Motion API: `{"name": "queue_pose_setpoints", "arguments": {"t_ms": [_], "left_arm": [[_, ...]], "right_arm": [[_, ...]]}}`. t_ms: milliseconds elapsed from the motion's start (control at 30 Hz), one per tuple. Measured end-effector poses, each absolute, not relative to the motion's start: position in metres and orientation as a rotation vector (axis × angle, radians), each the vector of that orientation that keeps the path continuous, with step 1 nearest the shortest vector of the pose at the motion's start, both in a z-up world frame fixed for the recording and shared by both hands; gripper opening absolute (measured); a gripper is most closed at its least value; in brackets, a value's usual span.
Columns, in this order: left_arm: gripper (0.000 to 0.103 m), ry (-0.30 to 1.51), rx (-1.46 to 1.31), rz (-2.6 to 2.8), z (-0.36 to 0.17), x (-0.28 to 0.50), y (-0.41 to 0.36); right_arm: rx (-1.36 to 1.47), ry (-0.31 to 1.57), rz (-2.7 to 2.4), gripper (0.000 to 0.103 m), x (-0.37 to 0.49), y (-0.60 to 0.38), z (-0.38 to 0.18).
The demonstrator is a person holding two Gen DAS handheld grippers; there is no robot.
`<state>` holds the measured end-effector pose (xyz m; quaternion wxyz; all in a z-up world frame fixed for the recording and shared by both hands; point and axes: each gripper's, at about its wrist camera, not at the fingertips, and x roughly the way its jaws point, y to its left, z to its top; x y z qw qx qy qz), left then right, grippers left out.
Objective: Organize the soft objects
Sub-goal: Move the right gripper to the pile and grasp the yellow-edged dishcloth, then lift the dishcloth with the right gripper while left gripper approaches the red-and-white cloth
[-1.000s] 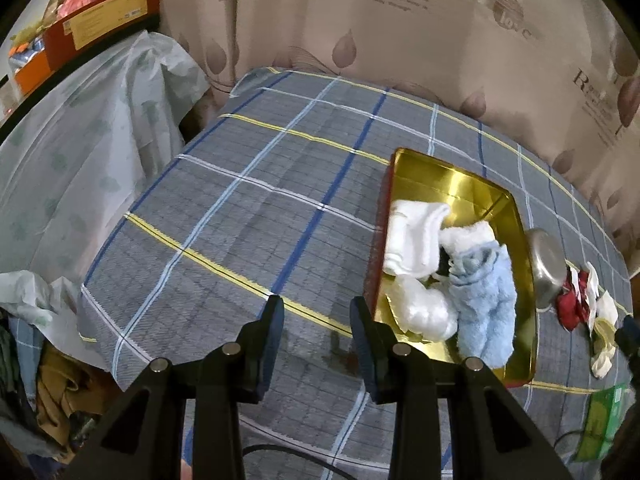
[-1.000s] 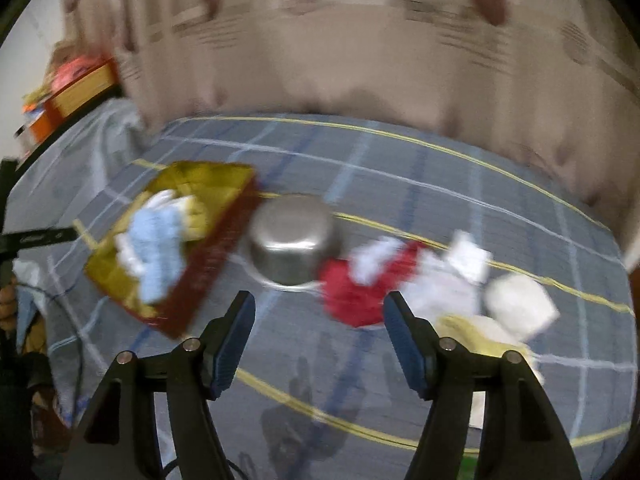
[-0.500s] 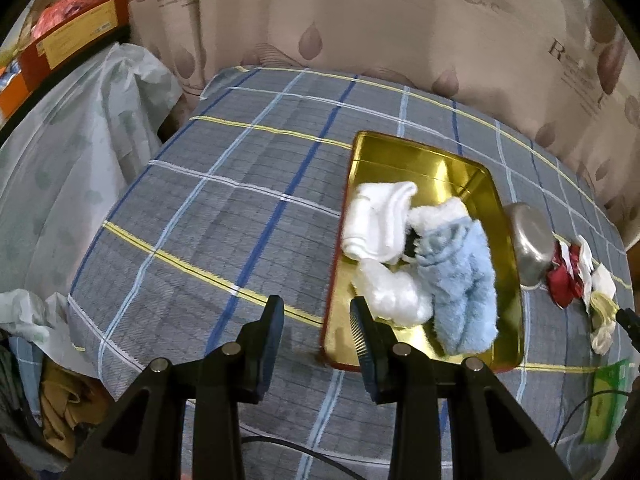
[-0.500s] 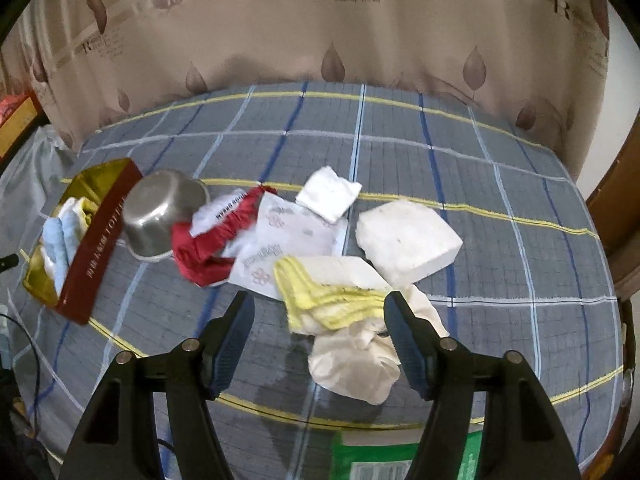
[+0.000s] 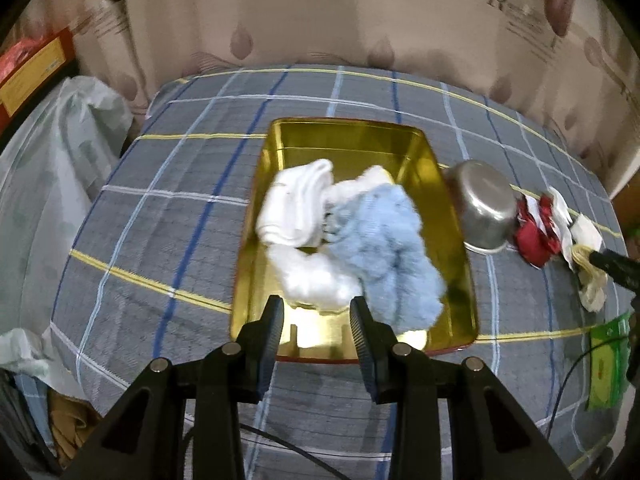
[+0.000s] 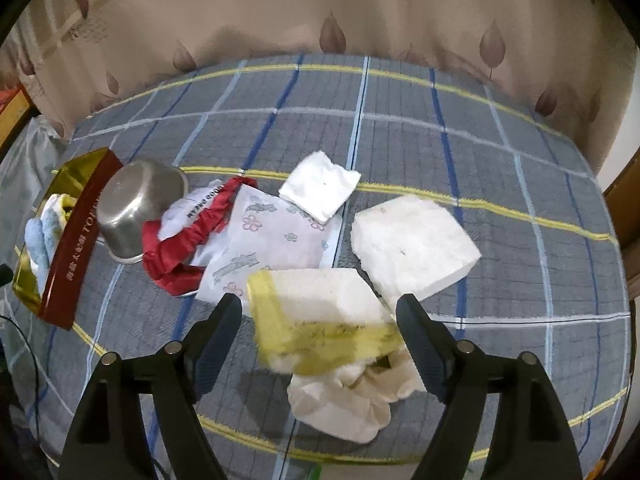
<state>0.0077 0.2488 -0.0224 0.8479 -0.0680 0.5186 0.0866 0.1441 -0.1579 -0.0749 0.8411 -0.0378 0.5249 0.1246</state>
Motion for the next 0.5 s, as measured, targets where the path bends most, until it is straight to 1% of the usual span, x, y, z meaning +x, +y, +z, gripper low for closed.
{"name": "queue_pose_setpoints", "arguments": {"t_ms": [167, 367, 500], "left_arm": [[0.035, 1.104, -0.114, 0.146, -0.022, 0.012, 0.232], [0.035, 1.119, -0.089, 0.126, -0.027, 0.018, 0.219], [0.035, 1.128, -0.072, 0.108, -0.029, 0.022, 0.206]], "right_arm": [[-0.042, 1.157, 0.264, 0.077, 0.154, -0.16, -0.086], [-0.08, 1.17, 0.277, 0.079, 0.156, -0.154, -0.093], [-0.095, 1.169, 0.287, 0.073, 0.153, -0.151, -0.095]]}}
